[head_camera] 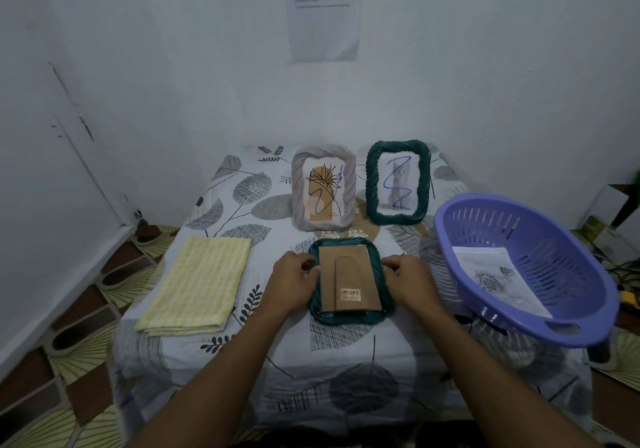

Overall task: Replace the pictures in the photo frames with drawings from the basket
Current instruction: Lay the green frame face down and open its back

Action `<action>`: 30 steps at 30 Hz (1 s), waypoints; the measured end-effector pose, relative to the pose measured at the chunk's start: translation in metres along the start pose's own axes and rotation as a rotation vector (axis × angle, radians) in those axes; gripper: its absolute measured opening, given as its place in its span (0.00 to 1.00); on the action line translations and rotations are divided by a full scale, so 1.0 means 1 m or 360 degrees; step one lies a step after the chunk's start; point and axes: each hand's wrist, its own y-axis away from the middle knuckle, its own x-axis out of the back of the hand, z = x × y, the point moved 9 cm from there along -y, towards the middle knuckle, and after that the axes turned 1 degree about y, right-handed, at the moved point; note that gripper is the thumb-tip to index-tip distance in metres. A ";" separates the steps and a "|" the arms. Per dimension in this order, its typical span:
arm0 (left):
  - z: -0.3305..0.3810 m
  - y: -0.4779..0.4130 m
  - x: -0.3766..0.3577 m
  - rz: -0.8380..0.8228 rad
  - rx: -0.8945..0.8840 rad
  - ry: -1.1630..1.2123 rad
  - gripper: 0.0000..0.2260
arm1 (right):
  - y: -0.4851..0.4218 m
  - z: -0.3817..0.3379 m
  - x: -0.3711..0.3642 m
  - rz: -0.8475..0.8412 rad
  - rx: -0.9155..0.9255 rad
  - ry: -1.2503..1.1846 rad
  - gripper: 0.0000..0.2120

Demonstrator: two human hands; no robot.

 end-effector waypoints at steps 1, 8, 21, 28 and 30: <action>0.000 0.000 -0.004 0.0001 0.0003 -0.0016 0.10 | 0.000 0.000 -0.001 -0.0013 0.0011 -0.0014 0.10; 0.017 0.001 -0.016 0.0061 0.0098 -0.0187 0.19 | 0.002 0.000 0.003 -0.0007 0.0057 -0.0160 0.14; 0.031 0.006 -0.035 -0.0132 0.0273 -0.0663 0.40 | 0.014 -0.012 0.002 -0.0169 0.0209 -0.0017 0.22; 0.030 0.008 -0.020 -0.0015 0.0304 -0.0408 0.33 | 0.012 -0.012 0.001 -0.0157 0.0230 0.0020 0.22; 0.031 0.008 -0.014 0.0024 0.0320 -0.0331 0.31 | 0.013 -0.014 0.001 -0.0155 0.0251 0.0027 0.22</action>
